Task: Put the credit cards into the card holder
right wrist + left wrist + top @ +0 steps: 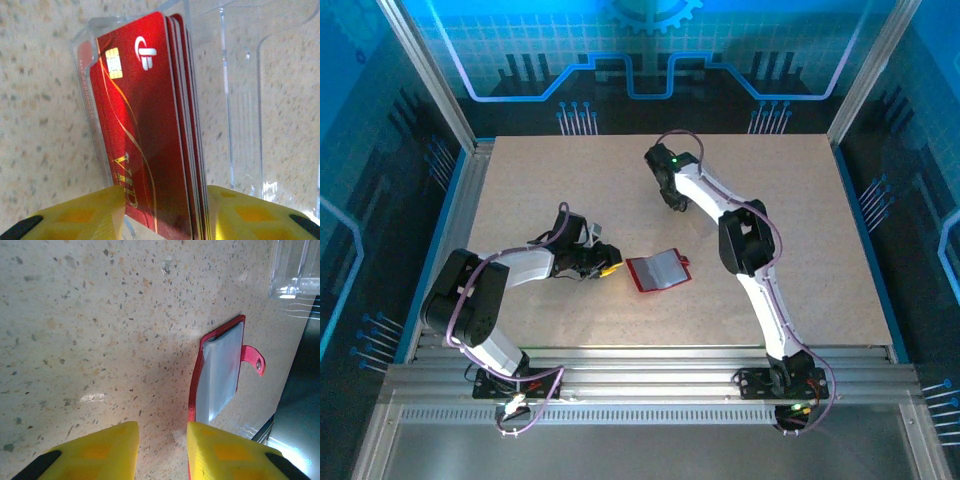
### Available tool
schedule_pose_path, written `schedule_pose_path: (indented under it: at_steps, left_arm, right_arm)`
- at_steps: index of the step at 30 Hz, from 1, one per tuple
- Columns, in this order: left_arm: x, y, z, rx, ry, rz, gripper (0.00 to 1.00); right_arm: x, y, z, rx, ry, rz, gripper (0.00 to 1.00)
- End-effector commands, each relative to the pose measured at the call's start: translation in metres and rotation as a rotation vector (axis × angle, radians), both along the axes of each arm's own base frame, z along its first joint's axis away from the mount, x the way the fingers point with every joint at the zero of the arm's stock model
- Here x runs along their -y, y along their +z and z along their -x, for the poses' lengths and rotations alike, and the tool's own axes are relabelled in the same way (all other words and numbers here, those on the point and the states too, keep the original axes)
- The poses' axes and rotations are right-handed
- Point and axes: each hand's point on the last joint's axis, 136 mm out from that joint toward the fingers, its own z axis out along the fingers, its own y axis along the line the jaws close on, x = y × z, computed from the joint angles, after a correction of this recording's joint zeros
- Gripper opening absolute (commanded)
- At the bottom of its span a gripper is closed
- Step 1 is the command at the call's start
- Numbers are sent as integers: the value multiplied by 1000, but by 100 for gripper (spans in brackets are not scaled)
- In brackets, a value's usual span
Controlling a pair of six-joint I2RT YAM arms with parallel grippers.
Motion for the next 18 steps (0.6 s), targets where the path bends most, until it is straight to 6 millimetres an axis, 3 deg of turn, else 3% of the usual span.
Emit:
schedule_pose_path:
  at_steps: [1,10,18]
  left_arm:
    - [4,9,5,20,-18,23,32]
    - [4,15,5,35,-19,27,33]
    - [4,26,5,74,-26,11,33]
  right_arm:
    - [3,0,29,-87,-50,-86,45]
    - [5,20,76,-92,-72,-173,47]
    - [5,36,68,-3,-54,-57,51]
